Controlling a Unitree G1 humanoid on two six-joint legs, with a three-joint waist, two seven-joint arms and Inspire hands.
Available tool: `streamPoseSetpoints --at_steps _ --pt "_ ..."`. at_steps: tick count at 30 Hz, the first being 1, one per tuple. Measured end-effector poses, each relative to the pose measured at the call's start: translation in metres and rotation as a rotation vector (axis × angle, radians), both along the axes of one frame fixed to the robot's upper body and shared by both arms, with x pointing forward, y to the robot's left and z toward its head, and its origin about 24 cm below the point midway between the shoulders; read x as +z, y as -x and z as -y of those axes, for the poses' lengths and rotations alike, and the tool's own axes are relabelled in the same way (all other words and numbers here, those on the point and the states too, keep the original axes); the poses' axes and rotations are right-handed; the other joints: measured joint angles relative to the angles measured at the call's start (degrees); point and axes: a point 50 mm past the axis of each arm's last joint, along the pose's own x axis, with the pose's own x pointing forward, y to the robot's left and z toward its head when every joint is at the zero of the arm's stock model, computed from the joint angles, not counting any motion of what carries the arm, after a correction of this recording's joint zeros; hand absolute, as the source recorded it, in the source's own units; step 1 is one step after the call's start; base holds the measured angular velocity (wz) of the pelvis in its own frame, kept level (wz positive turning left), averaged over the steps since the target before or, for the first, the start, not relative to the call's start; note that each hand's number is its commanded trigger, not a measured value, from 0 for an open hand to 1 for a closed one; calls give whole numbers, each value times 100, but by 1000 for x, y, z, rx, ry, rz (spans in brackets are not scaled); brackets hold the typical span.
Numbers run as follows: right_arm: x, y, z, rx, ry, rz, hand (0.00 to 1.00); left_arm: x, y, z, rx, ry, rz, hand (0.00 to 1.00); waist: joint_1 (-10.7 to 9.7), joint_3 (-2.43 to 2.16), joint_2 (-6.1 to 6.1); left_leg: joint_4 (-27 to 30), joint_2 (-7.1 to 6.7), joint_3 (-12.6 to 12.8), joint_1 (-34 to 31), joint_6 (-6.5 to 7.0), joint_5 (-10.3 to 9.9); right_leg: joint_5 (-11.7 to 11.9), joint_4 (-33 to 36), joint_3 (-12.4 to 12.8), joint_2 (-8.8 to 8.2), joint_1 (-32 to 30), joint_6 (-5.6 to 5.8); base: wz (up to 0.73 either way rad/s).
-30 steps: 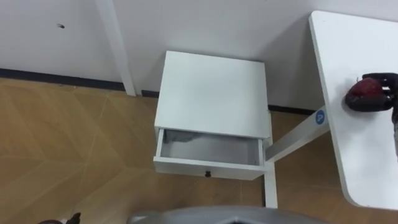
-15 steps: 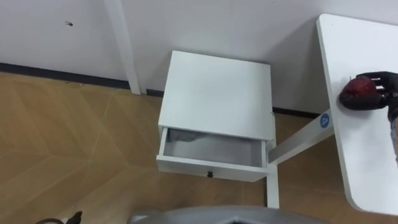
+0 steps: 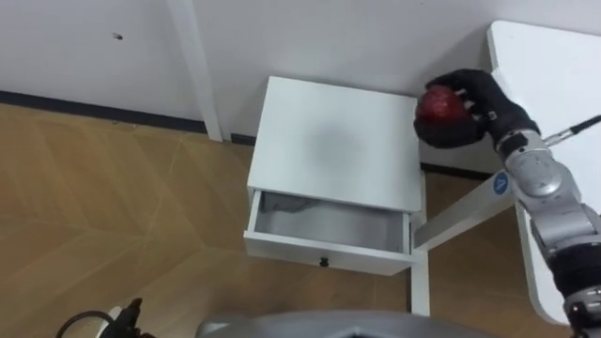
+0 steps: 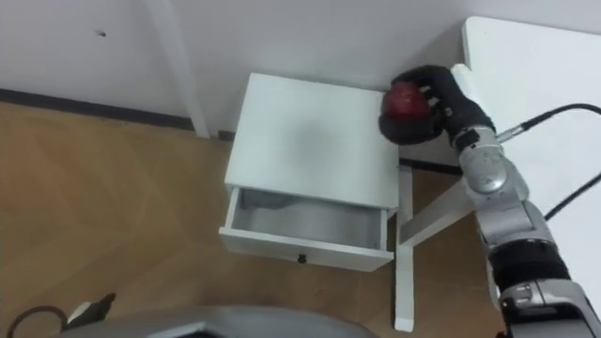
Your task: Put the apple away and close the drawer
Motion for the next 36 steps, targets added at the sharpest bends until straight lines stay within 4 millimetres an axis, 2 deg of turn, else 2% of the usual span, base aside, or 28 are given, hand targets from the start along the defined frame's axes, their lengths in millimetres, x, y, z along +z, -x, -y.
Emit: streamPoseSetpoints --at_steps 3,7,11,18,22,29,30,31,32,36 --pt "-2 -1 -14 31 -34 2 100 -1 0 3 -12 -1 -2 0 -6 7 40 -2 1 -4 -5 0 0 0 -2 4 3 3 0 0" --pt "-3 1 -23 74 -13 -7 100 -2 0 7 -11 10 -5 0 -6 22 98 -5 0 1 -10 0 0 0 -4 2 3 0 1 0" --pt "-9 11 -38 151 -18 -40 100 -2 -2 8 -9 13 -2 0 -28 16 122 17 2 -28 -90 0 0 0 -6 -40 2 -19 1 4" --pt "-26 25 -59 251 13 -136 100 -3 -10 11 -35 8 12 0 9 4 103 92 -6 -85 -229 0 -1 1 13 -157 -15 -96 0 6" --pt "-32 27 -60 257 34 -156 100 -3 -10 11 -38 5 13 0 63 -11 68 108 -10 -95 -288 1 -1 2 13 -167 -21 -139 -1 3" --pt "-41 34 -67 290 69 -192 100 -3 -11 12 -50 5 10 0 107 12 23 98 -17 -108 -302 1 -1 1 -7 -174 -24 -139 0 0" --pt "-43 35 -67 287 66 -200 79 -3 -11 13 -59 7 10 0 106 14 26 98 -19 -104 -298 1 -1 1 -8 -167 -26 -139 0 0" --pt "-44 37 -67 285 64 -204 20 -3 -12 13 -61 7 11 0 106 15 27 98 -20 -100 -298 1 -1 2 -9 -166 -26 -139 0 0" --pt "-47 40 -68 282 57 -215 0 -3 -13 13 -64 8 12 0 106 17 30 98 -19 -99 -296 1 -1 2 -11 -163 -26 -138 0 0" --pt "-56 48 -67 271 48 -255 0 -3 -15 15 -72 11 16 0 102 35 59 98 -19 -91 -294 1 0 2 -9 -154 -25 -138 0 0"
